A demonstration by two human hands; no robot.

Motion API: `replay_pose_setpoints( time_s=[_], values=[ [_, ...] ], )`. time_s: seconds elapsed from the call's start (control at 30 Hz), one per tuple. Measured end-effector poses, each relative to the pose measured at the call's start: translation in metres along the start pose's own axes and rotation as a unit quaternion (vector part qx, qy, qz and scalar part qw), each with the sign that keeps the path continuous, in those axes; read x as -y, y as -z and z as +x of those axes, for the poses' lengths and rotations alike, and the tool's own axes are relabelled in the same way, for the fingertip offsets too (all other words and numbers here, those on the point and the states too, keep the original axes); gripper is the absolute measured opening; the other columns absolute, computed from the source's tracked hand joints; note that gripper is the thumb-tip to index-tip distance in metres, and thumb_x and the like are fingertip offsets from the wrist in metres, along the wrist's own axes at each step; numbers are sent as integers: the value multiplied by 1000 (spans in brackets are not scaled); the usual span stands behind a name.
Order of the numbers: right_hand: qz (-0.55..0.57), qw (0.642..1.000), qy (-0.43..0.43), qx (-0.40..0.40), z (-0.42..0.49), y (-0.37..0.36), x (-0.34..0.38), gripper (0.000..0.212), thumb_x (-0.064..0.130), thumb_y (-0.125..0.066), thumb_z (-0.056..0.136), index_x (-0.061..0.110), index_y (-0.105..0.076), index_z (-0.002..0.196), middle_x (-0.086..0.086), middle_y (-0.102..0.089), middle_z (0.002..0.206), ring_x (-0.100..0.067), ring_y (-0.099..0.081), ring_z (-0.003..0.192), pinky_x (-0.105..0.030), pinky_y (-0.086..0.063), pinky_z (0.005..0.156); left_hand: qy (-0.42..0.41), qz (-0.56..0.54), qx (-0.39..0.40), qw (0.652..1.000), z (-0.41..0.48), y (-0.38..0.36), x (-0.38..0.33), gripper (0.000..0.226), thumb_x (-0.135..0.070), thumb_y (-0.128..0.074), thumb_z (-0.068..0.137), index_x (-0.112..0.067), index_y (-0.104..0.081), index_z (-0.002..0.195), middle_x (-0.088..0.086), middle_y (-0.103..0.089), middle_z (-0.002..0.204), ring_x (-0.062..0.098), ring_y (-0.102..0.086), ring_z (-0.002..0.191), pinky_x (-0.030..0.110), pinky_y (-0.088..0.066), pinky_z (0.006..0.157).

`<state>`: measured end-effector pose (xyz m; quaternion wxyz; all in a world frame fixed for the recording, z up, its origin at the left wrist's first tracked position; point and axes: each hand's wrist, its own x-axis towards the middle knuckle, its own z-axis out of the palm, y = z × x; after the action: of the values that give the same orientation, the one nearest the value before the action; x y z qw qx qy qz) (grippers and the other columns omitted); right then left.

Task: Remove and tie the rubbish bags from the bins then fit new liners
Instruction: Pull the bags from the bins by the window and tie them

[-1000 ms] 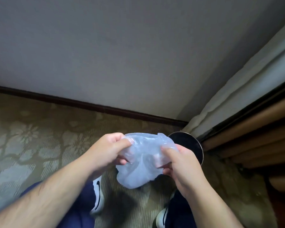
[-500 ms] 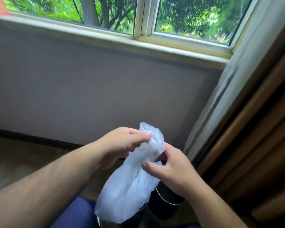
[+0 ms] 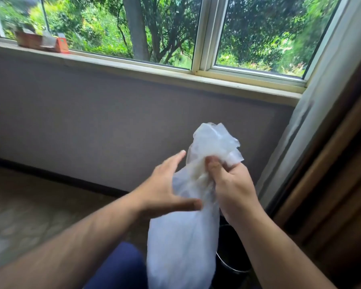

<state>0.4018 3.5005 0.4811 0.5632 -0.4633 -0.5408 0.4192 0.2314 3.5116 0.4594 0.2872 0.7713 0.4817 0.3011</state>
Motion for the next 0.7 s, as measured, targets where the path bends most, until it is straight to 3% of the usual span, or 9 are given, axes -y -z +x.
replay_pose_setpoints(
  time_s=[0.07, 0.17, 0.23, 0.3, 0.4, 0.43, 0.5, 0.57, 0.7],
  values=[
    [26, 1000, 8, 2, 2, -1, 7, 28, 26, -61, 99, 7, -75, 82, -20, -75, 86, -37, -73, 81, -54, -58, 81, -60, 11, 4, 998, 5, -14, 5, 78, -57, -80, 66, -44, -48, 135, -18, -53, 134, 10, -48, 128, 39, -47, 101],
    [52, 998, 26, -9, 11, 9, 21, 30, 18, -57, 102, 10, -75, 79, -4, -74, 76, -18, -71, 72, -39, -58, 73, -75, 103, -44, 991, 9, -31, 7, 39, -63, -72, 74, -33, -66, 98, -20, -62, 96, 4, -59, 96, 30, -50, 81],
    [62, 998, 23, -14, 18, 22, 26, 34, 19, -57, 102, 12, -76, 73, -2, -72, 73, -17, -69, 70, -36, -56, 72, -50, 76, -61, 994, 10, -37, 8, 28, -53, -72, 80, -27, -63, 74, -21, -58, 71, 2, -57, 74, 20, -43, 66],
    [56, 998, 3, -13, 24, 34, 24, 33, 22, -58, 101, 10, -75, 75, -4, -72, 75, -19, -69, 73, -40, -57, 75, -28, 44, -63, 997, 13, -43, 9, 39, -48, -70, 85, -29, -51, 57, -19, -53, 54, 1, -49, 57, 15, -35, 54],
    [40, 999, -22, -10, 24, 46, 21, 36, 33, -64, 94, -2, -70, 88, -16, -66, 90, -30, -64, 86, -64, -52, 90, -12, -3, -82, 997, 22, -53, 11, 36, -45, -64, 86, -21, -50, 64, -7, -55, 57, 7, -41, 53, 25, -37, 54],
    [38, 999, -26, -14, 24, 50, 19, 39, 34, -64, 92, -5, -67, 90, -18, -64, 92, -31, -62, 88, -67, -48, 93, -2, -15, -86, 996, 26, -56, 11, 31, -45, -63, 86, -20, -53, 72, -7, -58, 63, 12, -46, 57, 29, -41, 56],
    [46, 998, -29, -31, 24, 54, 16, 34, 29, -63, 98, -3, -69, 89, -18, -65, 92, -30, -64, 89, -62, -50, 94, 21, -31, -58, 998, 30, -57, 8, 27, -51, -67, 83, -27, -56, 91, -11, -66, 83, 11, -60, 75, 30, -48, 63],
    [66, 996, -40, -41, 24, 55, 13, 25, 23, -58, 101, 7, -73, 89, -13, -71, 91, -27, -69, 88, -53, -55, 92, 34, -2, 2, 999, 32, -57, 6, 40, -58, -72, 76, -38, -54, 106, -16, -66, 97, 6, -61, 88, 29, -49, 70],
    [67, 996, -57, -12, 26, 47, 8, 30, 20, -55, 102, 11, -73, 79, -11, -72, 81, -23, -71, 77, -45, -60, 78, 12, 143, 63, 988, 34, -62, 9, 30, -62, -67, 77, -34, -57, 70, -13, -60, 69, 4, -55, 66, 22, -41, 57]
  ],
)
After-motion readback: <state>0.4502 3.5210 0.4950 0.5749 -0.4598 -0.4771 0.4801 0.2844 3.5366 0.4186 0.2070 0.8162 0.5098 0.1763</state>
